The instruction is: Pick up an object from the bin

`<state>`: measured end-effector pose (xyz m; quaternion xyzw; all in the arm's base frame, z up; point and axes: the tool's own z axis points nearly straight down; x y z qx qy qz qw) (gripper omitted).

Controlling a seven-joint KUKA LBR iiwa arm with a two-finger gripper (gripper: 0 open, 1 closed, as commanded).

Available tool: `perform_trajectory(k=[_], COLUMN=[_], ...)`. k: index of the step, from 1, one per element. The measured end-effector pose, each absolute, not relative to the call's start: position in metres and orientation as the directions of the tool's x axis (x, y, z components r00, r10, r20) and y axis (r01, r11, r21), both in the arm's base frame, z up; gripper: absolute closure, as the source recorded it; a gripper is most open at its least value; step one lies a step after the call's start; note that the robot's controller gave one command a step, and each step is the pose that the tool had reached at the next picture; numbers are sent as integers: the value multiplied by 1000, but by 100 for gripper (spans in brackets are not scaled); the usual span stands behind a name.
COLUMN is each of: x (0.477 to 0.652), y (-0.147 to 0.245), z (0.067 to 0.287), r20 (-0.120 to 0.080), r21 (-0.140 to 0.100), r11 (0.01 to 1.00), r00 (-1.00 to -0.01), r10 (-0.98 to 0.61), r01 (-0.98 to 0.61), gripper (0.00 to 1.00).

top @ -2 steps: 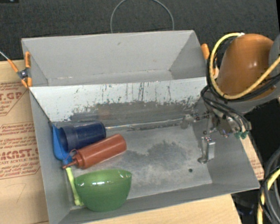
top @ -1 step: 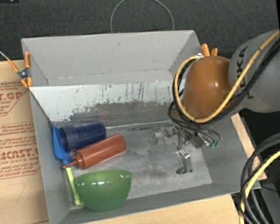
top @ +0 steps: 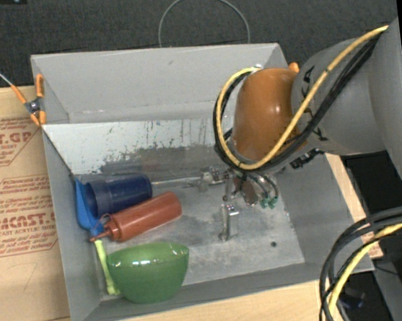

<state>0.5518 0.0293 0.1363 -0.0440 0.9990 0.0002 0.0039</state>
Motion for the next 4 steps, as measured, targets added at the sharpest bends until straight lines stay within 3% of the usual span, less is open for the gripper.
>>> perform_trajectory(k=[1, 2, 3, 4], x=[587, 574, 559, 555], y=[60, 111, 143, 141], z=[231, 144, 157, 74], r20=[-4, -12, -4, -14], r21=[-1, 2, 0, -2], r11=[978, 998, 997, 929], r00=[-978, -998, -997, -929], r10=[-207, -56, -83, -369], r01=[-207, -56, -83, -369], gripper=[0, 0, 0, 0])
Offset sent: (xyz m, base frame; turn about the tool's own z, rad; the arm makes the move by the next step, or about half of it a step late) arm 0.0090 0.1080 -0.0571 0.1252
